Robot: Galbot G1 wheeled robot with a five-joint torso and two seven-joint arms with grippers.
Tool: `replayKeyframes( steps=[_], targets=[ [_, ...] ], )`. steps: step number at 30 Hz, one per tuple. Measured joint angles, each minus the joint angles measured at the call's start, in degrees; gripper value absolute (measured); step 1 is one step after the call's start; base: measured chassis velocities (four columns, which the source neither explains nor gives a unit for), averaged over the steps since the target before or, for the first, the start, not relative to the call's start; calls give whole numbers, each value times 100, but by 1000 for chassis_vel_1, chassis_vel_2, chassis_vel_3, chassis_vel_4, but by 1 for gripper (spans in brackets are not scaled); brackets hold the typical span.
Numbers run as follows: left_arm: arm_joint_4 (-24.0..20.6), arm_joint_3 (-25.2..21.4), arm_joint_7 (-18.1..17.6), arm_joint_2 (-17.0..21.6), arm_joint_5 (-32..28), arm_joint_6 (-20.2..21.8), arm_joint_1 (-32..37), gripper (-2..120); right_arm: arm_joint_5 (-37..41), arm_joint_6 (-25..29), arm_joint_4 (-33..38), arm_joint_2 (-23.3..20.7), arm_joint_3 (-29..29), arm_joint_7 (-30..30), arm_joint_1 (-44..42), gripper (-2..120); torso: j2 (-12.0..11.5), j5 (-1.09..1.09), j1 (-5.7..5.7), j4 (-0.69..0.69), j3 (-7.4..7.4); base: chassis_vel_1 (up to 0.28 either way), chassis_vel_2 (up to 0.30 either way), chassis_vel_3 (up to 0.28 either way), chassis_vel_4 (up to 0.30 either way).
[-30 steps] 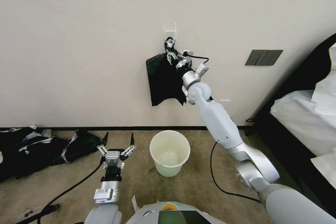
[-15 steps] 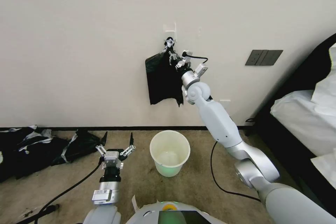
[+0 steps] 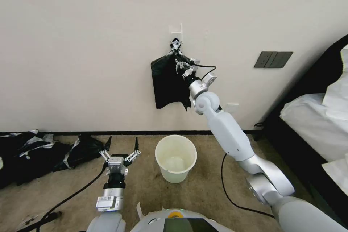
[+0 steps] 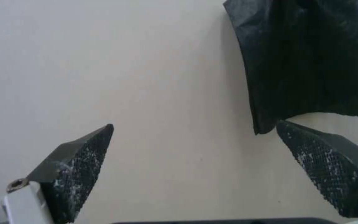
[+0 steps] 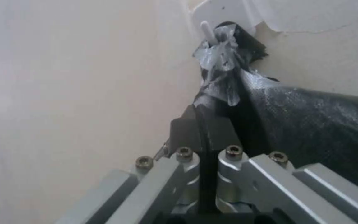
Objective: Place a trash bag onto the trash bin.
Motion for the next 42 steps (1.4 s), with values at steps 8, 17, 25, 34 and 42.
replayKeyframes(
  steps=[8, 17, 25, 34, 42],
  targets=[
    [1, 0, -1, 2, 0, -1, 29, 100, 608, -125, -168, 154, 107, 39, 117, 16, 0, -1, 0, 1, 0, 0, 0, 0, 0],
    [-13, -9, -3, 6, 1, -10, 34, 100, 486, -124, -397, 135, 106, -12, 212, 53, 0, 0, 0, 0, 0, 0, 0, 0, 0],
    [-14, -11, -3, 0, 2, -10, 35, 100, 456, -123, -441, 130, 85, -55, 232, 82, 0, 0, 0, 0, 0, 0, 0, 0, 0],
    [-31, -21, -3, -5, 3, -10, 51, 100, 453, -119, -464, 145, 66, -110, 319, 95, 0, 0, 0, 0, 0, 0, 0, 0, 0],
    [-44, -18, -1, -7, 8, -11, 41, 100, 463, -118, -497, 172, 11, -123, 409, 69, 0, -1, 0, 1, 0, 0, 0, 0, 0]
  ],
)
